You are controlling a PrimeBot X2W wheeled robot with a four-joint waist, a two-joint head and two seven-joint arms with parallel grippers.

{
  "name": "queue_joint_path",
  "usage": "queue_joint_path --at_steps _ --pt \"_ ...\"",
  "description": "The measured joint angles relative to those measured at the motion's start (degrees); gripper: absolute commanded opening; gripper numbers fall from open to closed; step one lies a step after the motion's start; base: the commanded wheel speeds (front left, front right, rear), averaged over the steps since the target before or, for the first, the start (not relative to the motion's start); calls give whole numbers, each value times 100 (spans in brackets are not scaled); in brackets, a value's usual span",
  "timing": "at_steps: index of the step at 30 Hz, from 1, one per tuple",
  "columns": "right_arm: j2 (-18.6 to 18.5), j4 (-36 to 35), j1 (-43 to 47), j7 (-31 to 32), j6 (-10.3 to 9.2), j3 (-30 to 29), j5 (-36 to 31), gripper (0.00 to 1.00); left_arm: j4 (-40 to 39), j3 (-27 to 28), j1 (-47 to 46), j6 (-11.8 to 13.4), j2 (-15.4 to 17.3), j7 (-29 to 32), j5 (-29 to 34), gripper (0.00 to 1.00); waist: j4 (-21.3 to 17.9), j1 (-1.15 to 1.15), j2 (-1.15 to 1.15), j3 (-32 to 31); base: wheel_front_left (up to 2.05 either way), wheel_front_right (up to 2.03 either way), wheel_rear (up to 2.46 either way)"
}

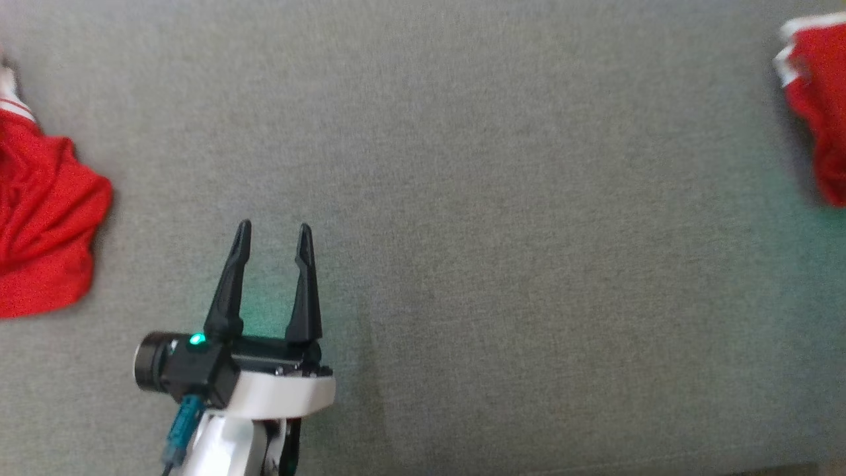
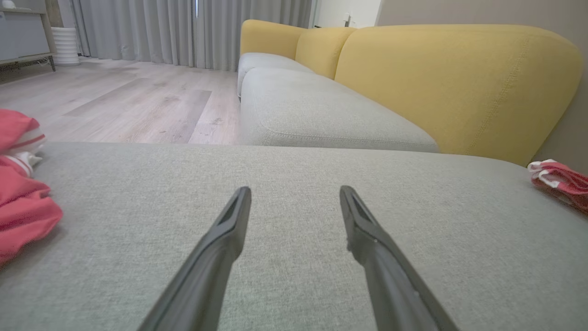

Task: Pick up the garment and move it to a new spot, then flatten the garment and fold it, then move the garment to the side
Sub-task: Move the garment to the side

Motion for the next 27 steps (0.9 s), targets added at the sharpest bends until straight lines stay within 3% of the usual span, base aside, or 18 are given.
queue_joint_path --at_steps 11,20,24,27 --pt "1051 466 1116 -831 0 1283 520 100 294 -163 682 249 1 0 -29 100 88 -1 0 -1145 0 0 0" --pt "1805 1023 1997 -2683 0 2208 724 100 457 -242 1242 421 3 0 -21 100 293 -2 0 -2186 0 0 0" --pt "1961 1087 2246 -3087 0 2535 684 100 427 -180 1328 426 4 0 221 100 401 -2 0 -2519 0 0 0" --pt "2008 840 2401 -3129 0 2405 454 100 366 -121 1438 477 8 0 377 100 470 -1 0 -2703 0 0 0"
